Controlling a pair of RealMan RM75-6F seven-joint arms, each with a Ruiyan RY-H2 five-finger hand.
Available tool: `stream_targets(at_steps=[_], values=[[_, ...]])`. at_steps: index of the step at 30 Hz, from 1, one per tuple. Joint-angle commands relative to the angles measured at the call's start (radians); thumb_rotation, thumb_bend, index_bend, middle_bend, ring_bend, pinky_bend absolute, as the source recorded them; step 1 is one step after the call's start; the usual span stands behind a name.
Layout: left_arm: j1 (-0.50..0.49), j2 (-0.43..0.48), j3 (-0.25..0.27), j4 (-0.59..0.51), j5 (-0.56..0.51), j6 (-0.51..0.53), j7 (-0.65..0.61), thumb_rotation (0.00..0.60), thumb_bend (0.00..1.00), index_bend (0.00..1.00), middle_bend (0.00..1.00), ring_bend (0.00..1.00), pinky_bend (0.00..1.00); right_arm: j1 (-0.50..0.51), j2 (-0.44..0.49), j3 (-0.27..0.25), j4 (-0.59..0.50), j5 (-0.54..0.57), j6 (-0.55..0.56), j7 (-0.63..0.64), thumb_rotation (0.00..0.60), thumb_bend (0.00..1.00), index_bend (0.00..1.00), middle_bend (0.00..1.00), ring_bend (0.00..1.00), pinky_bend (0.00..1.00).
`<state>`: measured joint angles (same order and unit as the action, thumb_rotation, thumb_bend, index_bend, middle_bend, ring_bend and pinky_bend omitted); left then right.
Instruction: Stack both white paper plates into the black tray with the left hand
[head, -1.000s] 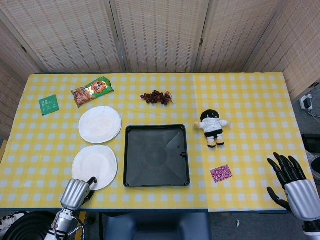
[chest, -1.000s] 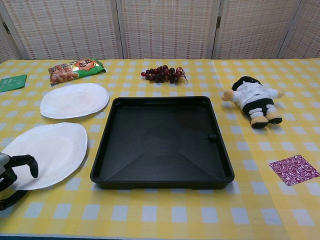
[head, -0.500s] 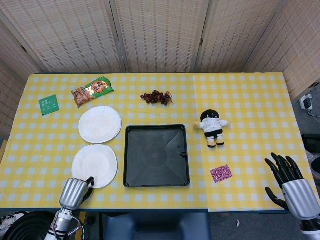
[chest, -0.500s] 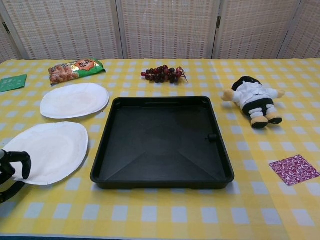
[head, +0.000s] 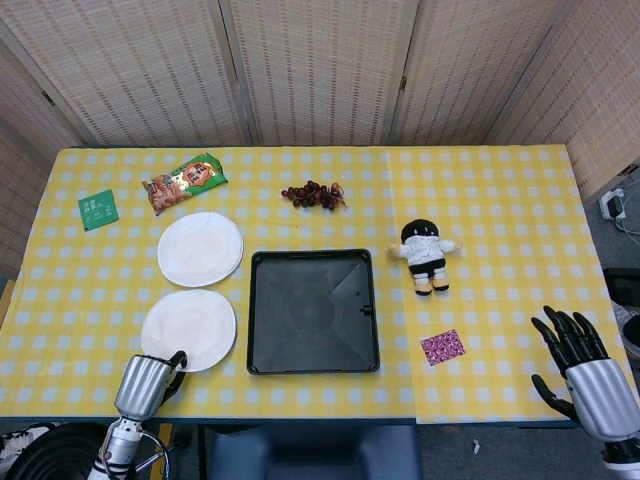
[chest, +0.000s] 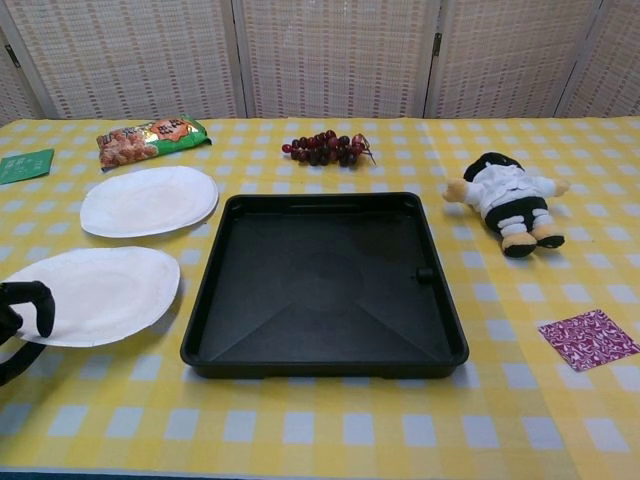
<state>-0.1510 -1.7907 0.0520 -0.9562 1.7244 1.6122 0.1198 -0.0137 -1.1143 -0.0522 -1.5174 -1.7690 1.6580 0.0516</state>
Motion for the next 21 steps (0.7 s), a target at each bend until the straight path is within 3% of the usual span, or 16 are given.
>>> stream_targets(at_steps=[1,11,21], values=[[0.005,-0.01,-0.029,0.025,0.009,0.074,0.008,0.6,0.59,0.66,1.0,1.0,1.0,0.0,-0.001,-0.001,0.0,-0.001,-0.002,-0.001,0.6,0.37,0.0,0.0,0.0,0.0],[0.014,0.018,-0.083,-0.005,0.005,0.191,0.035,0.6,0.61,0.66,1.0,1.0,1.0,-0.004,-0.004,-0.01,-0.005,-0.018,0.005,-0.014,0.6,0.37,0.0,0.0,0.0,0.0],[0.007,0.101,-0.092,-0.172,0.051,0.242,0.133,0.6,0.61,0.66,1.0,1.0,1.0,-0.015,0.009,-0.014,-0.007,-0.035,0.041,0.009,0.6,0.37,0.0,0.0,0.0,0.0]])
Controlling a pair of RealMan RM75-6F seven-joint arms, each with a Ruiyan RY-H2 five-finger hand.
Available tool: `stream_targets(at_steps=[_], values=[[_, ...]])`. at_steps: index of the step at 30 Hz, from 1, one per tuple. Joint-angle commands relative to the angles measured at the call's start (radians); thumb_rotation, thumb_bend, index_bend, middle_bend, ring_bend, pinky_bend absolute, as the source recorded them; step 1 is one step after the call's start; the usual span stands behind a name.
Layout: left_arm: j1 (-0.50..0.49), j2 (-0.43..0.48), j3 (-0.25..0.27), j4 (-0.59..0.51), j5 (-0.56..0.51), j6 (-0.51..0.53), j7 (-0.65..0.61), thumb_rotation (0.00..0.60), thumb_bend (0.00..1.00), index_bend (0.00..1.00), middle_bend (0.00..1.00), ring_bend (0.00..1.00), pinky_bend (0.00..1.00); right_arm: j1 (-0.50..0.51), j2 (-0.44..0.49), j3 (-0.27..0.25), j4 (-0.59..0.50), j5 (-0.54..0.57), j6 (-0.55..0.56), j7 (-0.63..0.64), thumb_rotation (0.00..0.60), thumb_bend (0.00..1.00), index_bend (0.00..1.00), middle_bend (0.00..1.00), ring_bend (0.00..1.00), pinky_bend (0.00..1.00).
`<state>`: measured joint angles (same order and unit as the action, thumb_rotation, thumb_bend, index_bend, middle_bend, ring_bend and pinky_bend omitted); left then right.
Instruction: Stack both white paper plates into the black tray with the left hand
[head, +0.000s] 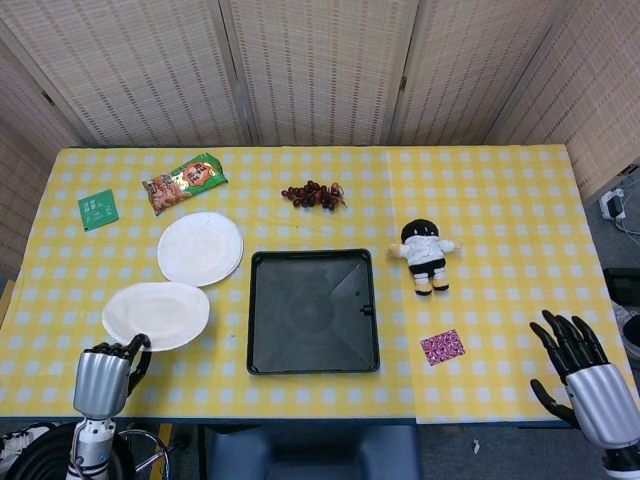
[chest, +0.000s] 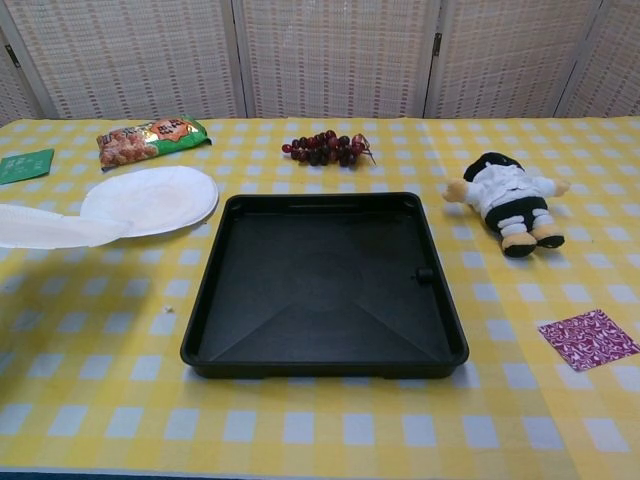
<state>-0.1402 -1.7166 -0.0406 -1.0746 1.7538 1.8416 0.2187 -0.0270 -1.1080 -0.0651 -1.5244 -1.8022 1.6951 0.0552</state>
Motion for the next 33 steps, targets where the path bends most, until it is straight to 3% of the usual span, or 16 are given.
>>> stream_targets(at_steps=[1,7,18,26,33], values=[[-0.005,0.034,0.003,-0.076,0.034,0.016,0.05,0.6,0.61,0.66,1.0,1.0,1.0,-0.002,0.004,-0.001,0.0,-0.003,0.006,0.01,0.6,0.37,0.0,0.0,0.0,0.0],[-0.037,0.035,0.021,-0.175,0.09,-0.029,0.126,0.6,0.62,0.66,1.0,1.0,1.0,-0.009,0.01,-0.007,0.001,-0.021,0.028,0.021,0.6,0.37,0.0,0.0,0.0,0.0],[-0.153,-0.016,-0.021,-0.319,0.118,-0.207,0.26,0.6,0.62,0.66,1.0,1.0,1.0,-0.018,0.022,-0.004,0.005,-0.014,0.047,0.054,0.6,0.37,0.0,0.0,0.0,0.0],[-0.224,-0.102,-0.08,-0.323,0.089,-0.278,0.27,0.6,0.62,0.66,1.0,1.0,1.0,-0.022,0.031,0.004,0.009,0.011,0.046,0.081,0.6,0.37,0.0,0.0,0.0,0.0],[-0.272,-0.183,-0.083,-0.258,0.057,-0.347,0.256,0.6,0.62,0.66,1.0,1.0,1.0,-0.02,0.044,0.005,0.019,0.032,0.034,0.121,0.6,0.37,0.0,0.0,0.0,0.0]])
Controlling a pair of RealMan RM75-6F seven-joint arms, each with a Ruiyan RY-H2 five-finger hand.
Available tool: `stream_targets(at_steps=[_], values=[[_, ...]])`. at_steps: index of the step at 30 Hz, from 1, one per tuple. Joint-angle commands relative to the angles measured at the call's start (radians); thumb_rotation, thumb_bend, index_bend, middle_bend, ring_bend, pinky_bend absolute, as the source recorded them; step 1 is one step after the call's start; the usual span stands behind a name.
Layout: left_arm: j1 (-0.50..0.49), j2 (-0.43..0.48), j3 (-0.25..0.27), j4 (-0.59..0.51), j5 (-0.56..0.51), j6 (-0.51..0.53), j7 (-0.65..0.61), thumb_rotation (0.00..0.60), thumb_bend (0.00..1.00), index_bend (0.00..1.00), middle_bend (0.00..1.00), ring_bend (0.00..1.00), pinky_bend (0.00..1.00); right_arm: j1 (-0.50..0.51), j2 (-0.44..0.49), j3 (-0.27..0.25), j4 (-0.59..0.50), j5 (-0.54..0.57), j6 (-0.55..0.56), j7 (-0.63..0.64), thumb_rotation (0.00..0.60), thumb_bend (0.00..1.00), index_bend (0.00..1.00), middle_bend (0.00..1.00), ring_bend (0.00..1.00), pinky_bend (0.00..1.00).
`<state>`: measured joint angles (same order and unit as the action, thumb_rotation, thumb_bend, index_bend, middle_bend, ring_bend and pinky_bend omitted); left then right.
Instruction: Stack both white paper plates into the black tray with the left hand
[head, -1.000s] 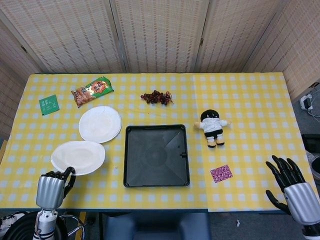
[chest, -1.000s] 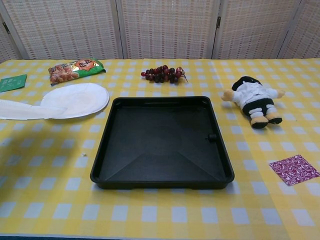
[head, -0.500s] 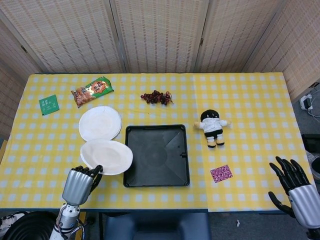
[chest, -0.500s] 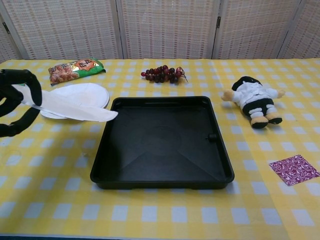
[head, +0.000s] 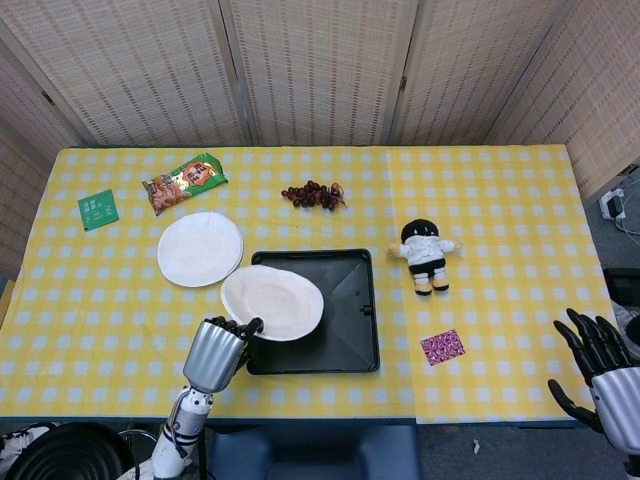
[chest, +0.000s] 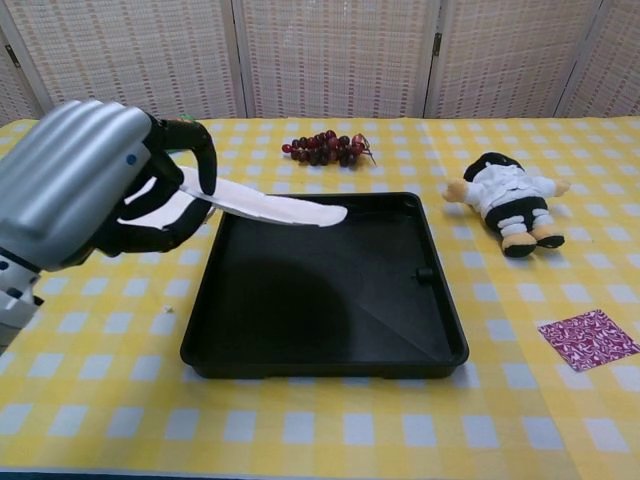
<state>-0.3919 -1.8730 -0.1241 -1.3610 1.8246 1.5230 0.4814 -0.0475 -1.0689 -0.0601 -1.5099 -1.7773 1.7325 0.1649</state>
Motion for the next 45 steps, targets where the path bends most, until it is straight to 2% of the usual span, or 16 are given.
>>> stream_targets(at_steps=[1,11,23,28,34,45], values=[[-0.029,-0.04,-0.001,0.043,-0.022,-0.041,-0.014,0.6,0.62,0.66,1.0,1.0,1.0,-0.001,0.007,0.002,0.007,0.012,-0.004,0.016,0.6,0.37,0.0,0.0,0.0,0.0],[-0.095,-0.133,-0.011,0.139,-0.091,-0.159,0.0,0.6,0.62,0.66,1.0,1.0,1.0,-0.016,0.024,0.017,0.021,0.053,0.013,0.077,0.6,0.37,0.0,0.0,0.0,0.0],[-0.141,-0.215,-0.014,0.268,-0.142,-0.201,-0.019,0.6,0.62,0.66,1.0,1.0,1.0,-0.023,0.027,0.029,0.029,0.082,0.006,0.094,0.6,0.37,0.0,0.0,0.0,0.0],[-0.144,-0.226,-0.006,0.263,-0.157,-0.202,-0.008,0.6,0.61,0.57,1.0,1.0,1.0,-0.023,0.027,0.03,0.031,0.082,0.002,0.096,0.6,0.37,0.0,0.0,0.0,0.0],[-0.138,-0.217,0.011,0.221,-0.176,-0.215,0.021,0.6,0.43,0.45,1.0,1.0,1.0,-0.026,0.026,0.033,0.031,0.081,0.006,0.094,0.6,0.37,0.0,0.0,0.0,0.0],[-0.119,-0.17,0.02,0.116,-0.228,-0.237,0.118,0.6,0.28,0.41,1.0,1.0,1.0,-0.033,0.024,0.032,0.033,0.068,0.021,0.091,0.6,0.37,0.0,0.0,0.0,0.0]])
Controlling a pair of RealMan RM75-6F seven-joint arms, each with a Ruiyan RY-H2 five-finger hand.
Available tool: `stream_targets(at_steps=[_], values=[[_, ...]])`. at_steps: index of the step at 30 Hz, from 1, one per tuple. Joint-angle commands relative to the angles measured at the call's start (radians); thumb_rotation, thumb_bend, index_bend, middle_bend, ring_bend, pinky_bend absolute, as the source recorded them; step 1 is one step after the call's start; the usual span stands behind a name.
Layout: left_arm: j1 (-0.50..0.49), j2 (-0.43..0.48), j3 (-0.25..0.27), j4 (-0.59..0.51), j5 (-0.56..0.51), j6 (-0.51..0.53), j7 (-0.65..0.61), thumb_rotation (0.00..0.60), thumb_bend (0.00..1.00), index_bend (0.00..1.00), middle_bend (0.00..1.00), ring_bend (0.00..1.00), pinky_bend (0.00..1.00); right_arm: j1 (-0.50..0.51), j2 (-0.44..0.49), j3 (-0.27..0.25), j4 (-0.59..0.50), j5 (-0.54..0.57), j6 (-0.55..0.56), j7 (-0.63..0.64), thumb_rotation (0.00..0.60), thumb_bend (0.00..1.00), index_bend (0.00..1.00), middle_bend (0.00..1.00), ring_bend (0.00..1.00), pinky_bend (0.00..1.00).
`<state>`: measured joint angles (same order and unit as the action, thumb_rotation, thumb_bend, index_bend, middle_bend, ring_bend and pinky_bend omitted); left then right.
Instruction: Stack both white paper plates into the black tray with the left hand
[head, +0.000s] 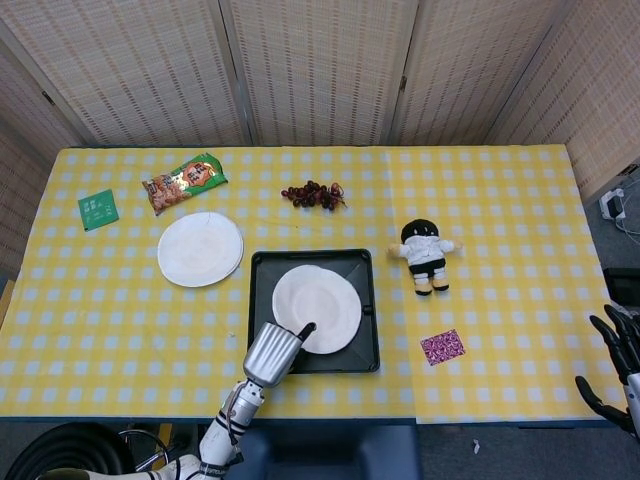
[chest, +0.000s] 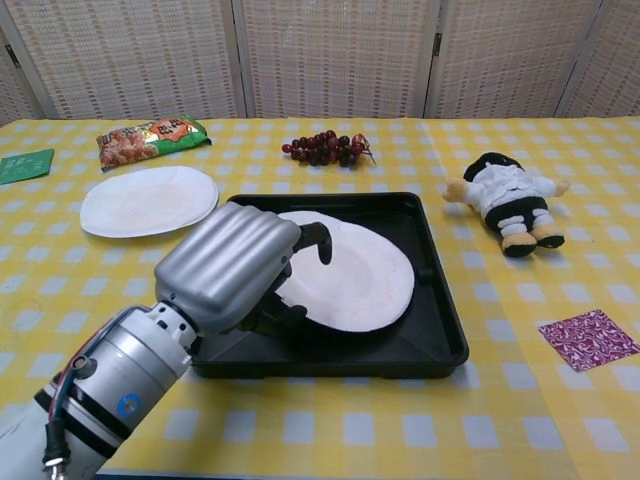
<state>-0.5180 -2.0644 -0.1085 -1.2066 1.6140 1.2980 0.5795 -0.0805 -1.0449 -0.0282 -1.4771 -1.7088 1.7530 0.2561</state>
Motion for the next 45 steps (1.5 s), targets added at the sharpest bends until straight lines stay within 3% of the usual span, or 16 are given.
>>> stream_targets(at_steps=[1,6,12,20,27,35,45], values=[[0.01,0.03,0.006,-0.059,-0.025,-0.017,0.021,0.6,0.27,0.41,1.0,1.0,1.0,0.0,-0.001,0.001,0.001,-0.001,0.001,0.0,0.6,0.37,0.0,0.0,0.0,0.0],[0.018,0.069,0.004,-0.166,-0.074,-0.053,0.016,0.6,0.25,0.41,1.0,1.0,1.0,0.001,-0.002,-0.001,0.001,-0.007,-0.002,-0.004,0.6,0.37,0.0,0.0,0.0,0.0],[0.033,0.155,-0.05,-0.251,-0.052,0.035,0.01,0.6,0.25,0.41,1.0,1.0,1.0,-0.002,-0.006,-0.012,0.004,-0.033,0.007,-0.014,0.6,0.36,0.0,0.0,0.0,0.0],[0.088,0.285,-0.091,-0.289,-0.118,0.092,-0.022,0.6,0.3,0.43,1.0,1.0,1.0,0.002,-0.017,-0.017,-0.003,-0.065,0.01,-0.047,0.6,0.37,0.0,0.0,0.0,0.0],[0.095,0.31,-0.091,-0.187,-0.147,0.088,-0.071,0.6,0.33,0.46,1.0,1.0,1.0,0.016,-0.03,-0.025,-0.015,-0.097,-0.004,-0.083,0.6,0.37,0.0,0.0,0.0,0.0],[0.021,0.23,-0.149,-0.021,-0.221,0.029,0.002,0.6,0.33,0.47,1.0,1.0,1.0,0.039,-0.037,-0.03,-0.034,-0.11,-0.04,-0.108,0.6,0.37,0.0,0.0,0.0,0.0],[-0.049,0.162,-0.154,0.223,-0.257,-0.06,-0.097,0.6,0.37,0.49,1.0,1.0,1.0,0.02,-0.035,-0.026,-0.033,-0.098,0.0,-0.107,0.6,0.37,0.0,0.0,0.0,0.0]])
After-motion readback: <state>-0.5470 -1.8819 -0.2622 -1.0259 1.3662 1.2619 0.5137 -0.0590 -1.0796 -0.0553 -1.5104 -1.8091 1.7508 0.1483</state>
